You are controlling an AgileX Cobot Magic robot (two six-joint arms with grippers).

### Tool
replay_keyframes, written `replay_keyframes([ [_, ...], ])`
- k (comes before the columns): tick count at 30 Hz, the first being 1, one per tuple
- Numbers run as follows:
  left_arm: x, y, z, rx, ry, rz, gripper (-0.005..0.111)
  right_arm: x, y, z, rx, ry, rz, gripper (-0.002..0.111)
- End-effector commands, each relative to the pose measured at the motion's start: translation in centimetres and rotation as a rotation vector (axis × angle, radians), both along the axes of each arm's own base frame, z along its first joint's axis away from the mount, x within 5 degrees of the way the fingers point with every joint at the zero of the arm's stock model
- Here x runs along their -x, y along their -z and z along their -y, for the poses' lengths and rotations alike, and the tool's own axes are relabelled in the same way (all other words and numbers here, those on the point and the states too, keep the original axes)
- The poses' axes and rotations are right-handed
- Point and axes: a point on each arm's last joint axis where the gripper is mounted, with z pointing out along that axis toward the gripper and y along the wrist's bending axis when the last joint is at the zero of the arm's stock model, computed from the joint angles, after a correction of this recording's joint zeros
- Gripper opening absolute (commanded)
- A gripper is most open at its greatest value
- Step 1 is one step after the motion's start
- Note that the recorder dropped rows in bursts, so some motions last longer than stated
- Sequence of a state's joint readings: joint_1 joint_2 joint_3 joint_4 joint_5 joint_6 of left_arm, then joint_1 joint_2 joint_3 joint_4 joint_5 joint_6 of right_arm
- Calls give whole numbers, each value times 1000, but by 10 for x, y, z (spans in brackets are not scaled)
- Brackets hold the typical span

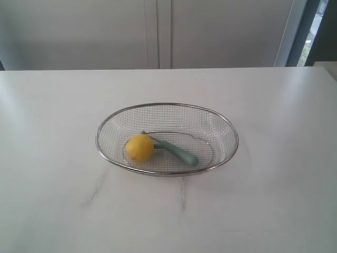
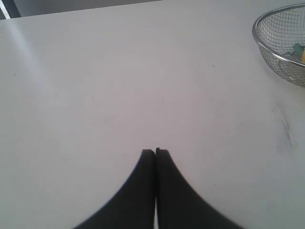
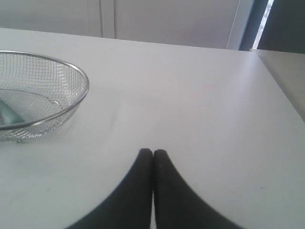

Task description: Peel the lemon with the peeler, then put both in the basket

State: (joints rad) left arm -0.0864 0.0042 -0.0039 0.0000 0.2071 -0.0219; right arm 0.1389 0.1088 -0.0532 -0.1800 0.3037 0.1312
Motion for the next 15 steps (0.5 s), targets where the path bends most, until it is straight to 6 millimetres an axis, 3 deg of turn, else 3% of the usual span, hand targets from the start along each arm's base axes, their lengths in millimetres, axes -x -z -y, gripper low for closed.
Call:
replay_keyframes([
  [1,0,1,0,4,-2,5,0,4,14,1,-8,12,10,0],
  [15,0,1,0,4,-2,5,0,7,12,2,-14,12,50,0],
])
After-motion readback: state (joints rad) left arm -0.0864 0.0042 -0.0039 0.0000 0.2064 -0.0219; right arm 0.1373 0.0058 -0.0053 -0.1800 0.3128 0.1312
